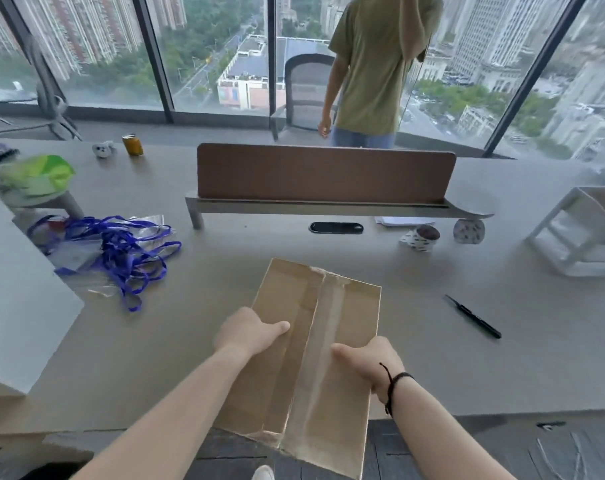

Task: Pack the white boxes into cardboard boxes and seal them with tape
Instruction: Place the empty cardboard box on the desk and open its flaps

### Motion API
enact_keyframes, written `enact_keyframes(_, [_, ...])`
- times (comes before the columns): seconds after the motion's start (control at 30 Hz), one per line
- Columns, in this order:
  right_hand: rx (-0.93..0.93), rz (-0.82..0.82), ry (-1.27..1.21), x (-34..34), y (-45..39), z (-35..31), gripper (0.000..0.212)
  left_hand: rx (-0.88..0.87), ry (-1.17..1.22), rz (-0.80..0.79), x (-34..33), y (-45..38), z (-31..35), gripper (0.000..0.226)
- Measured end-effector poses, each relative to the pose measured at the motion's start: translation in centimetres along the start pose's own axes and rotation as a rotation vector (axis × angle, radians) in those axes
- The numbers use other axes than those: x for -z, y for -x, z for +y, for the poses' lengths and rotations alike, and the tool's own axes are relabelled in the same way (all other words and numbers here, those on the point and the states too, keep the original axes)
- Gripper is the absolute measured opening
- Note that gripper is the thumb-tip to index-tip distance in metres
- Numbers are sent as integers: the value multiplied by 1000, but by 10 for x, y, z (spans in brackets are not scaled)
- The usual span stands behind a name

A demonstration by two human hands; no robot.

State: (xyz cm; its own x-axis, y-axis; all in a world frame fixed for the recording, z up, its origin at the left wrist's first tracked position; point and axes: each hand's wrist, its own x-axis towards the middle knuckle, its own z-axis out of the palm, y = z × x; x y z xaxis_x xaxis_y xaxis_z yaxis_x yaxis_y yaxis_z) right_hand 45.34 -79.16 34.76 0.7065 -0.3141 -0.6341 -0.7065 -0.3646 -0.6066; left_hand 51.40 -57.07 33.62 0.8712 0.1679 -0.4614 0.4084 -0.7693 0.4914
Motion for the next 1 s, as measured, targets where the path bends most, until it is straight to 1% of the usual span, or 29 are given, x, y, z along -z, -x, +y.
enact_keyframes(0.07, [-83,-27,-162,-2,-8,-10,56,-33,-47,-21,2,-29,20,63])
enact_keyframes(0.17, [-237,-53,-400,-10,-17,-29,29,-121,-174,-46,10,-77,56,64])
enact_keyframes(0.23, [-337,-89,-544,-20,-23,-38,24,-209,-261,-67,14,-105,82,63])
enact_keyframes(0.3, [-421,-130,-682,-33,-28,-48,30,-326,-342,-75,17,-129,109,67])
enact_keyframes(0.37, [-479,-151,-829,-47,-33,-61,38,-442,-410,-75,14,-147,135,77])
enact_keyframes(0.43, [-505,-133,-949,-58,-39,-70,55,-536,-474,-84,7,-160,158,83])
enact_keyframes(0.5, [-514,-109,-1021,-63,-45,-77,59,-603,-535,-96,-3,-169,173,82])
enact_keyframes(0.6, [-529,-126,-1066,-63,-56,-79,55,-626,-593,-113,-15,-179,180,85])
enact_keyframes(0.7, [-541,-138,-1061,-58,-68,-73,56,-580,-589,-141,-18,-191,171,92])
enact_keyframes(0.8, [-534,-169,-1048,-56,-78,-62,47,-574,-548,-152,-18,-197,155,96])
enact_keyframes(0.9, [-509,-216,-979,-54,-80,-55,32,-586,-506,-168,-17,-190,139,99])
enact_keyframes(1.0, [-486,-149,-853,-37,-85,-45,30,-489,-448,-122,-8,-174,117,102])
